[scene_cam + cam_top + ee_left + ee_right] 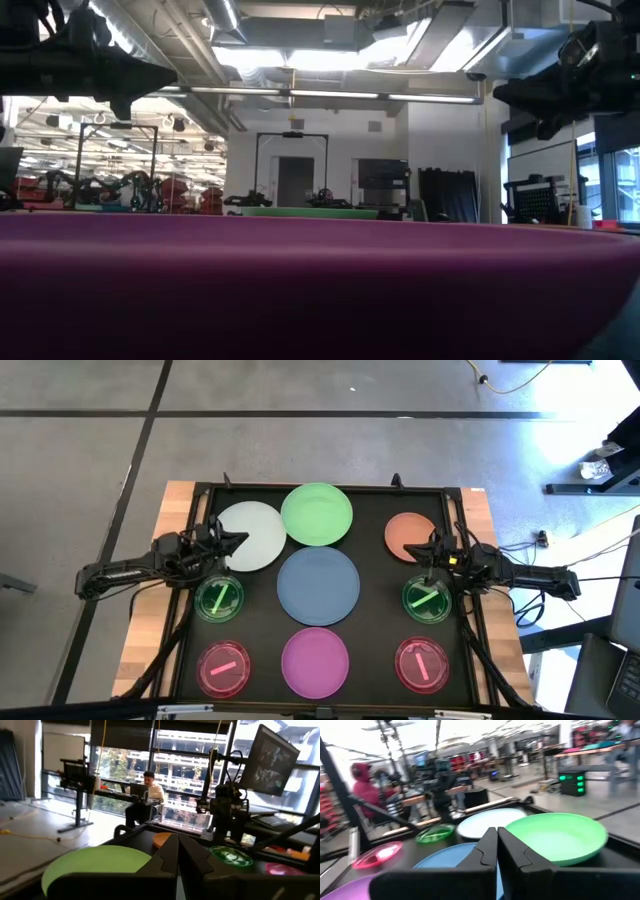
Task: Stack plastic plates
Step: Stack the green plate on the blue plate
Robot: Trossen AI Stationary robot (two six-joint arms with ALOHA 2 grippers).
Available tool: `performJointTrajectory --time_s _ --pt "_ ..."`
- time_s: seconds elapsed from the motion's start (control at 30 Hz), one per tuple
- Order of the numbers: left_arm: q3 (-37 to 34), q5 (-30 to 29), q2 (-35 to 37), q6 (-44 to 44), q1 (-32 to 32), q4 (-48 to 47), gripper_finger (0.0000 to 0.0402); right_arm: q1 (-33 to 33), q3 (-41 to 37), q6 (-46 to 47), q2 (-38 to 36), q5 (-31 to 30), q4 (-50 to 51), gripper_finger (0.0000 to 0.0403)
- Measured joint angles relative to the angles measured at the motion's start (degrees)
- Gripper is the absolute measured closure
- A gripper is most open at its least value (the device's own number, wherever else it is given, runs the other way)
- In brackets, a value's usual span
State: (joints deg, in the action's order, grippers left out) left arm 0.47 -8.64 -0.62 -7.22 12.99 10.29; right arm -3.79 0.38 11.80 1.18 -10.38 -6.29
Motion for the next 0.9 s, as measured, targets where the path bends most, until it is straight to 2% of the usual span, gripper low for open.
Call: performJointTrajectory --time_s 0.2,0.3,0.47,0.6,0.7,0.9 --pt "0.00 1.16 -0.66 1.98 0.00 7.06 0.0399 0.00 0.00 -2.09 7.79 -1.52 -12.86 0.0402" --pt "0.00 3.80 -1.25 5.14 -0.02 11.63 0.0399 0.00 0.00 -4.14 13.95 -2.19 -19.55 0.0402" --pt "0.00 3.04 -3.57 8.50 -0.02 16.97 0.0399 0.00 0.34 -4.82 25.89 -2.11 -27.27 0.0402" --pt "0.00 3.00 -6.82 4.64 0.00 20.14 0.0399 0.00 3.05 -6.77 35.11 -2.61 -28.02 0.0402" --pt "0.00 0.86 -8.46 2.86 0.00 21.23 0.0399 0.02 5.81 -9.19 40.65 -2.69 -28.00 0.0402" --pt "0.00 -2.41 -12.82 -0.32 0.00 21.63 0.0399 0.01 13.82 -14.40 50.50 -6.57 -25.31 0.0402"
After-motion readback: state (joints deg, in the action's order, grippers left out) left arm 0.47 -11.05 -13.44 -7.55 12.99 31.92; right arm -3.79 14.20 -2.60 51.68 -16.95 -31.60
